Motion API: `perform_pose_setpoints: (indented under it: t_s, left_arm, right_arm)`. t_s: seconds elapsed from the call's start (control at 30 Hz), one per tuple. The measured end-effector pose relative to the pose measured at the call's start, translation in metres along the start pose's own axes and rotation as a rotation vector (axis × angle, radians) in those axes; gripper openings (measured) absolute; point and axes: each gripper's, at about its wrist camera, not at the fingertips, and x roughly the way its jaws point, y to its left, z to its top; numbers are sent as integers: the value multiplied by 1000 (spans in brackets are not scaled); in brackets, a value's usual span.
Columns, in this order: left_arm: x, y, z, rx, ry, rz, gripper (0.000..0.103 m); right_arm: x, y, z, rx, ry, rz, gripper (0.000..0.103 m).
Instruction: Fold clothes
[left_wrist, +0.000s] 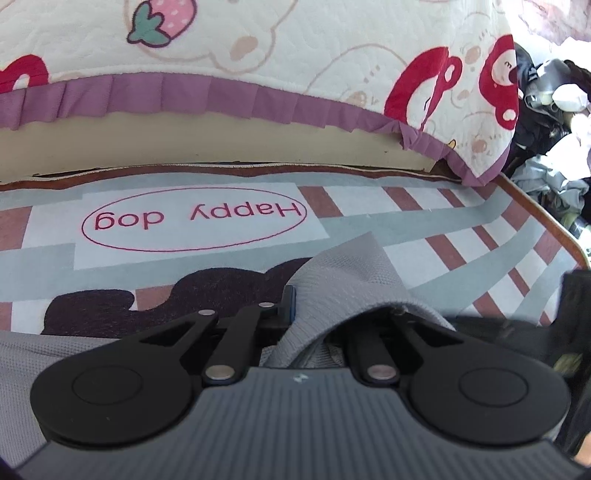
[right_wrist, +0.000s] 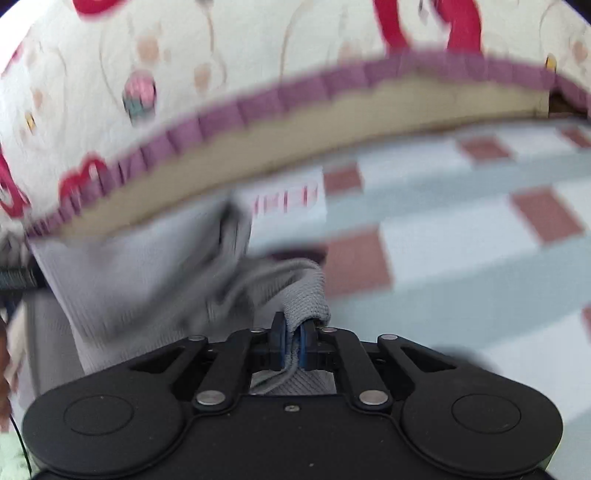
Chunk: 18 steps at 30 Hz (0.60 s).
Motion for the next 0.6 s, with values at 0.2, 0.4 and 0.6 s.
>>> perform_pose_setpoints:
  t_s: [0.2, 0.4, 0.6]
  left_arm:
    - [-4, -17, -9, 79, -12, -35, 6]
    - [23, -72, -53, 330, 28, 12, 9]
    - [39, -84, -77, 358, 58, 69, 10]
  right_arm:
    - [9, -41, 28, 37, -33, -78, 7]
    - [38, -73, 45, -85, 85, -203, 6]
    - [58, -73, 38, -188, 127, -265, 15]
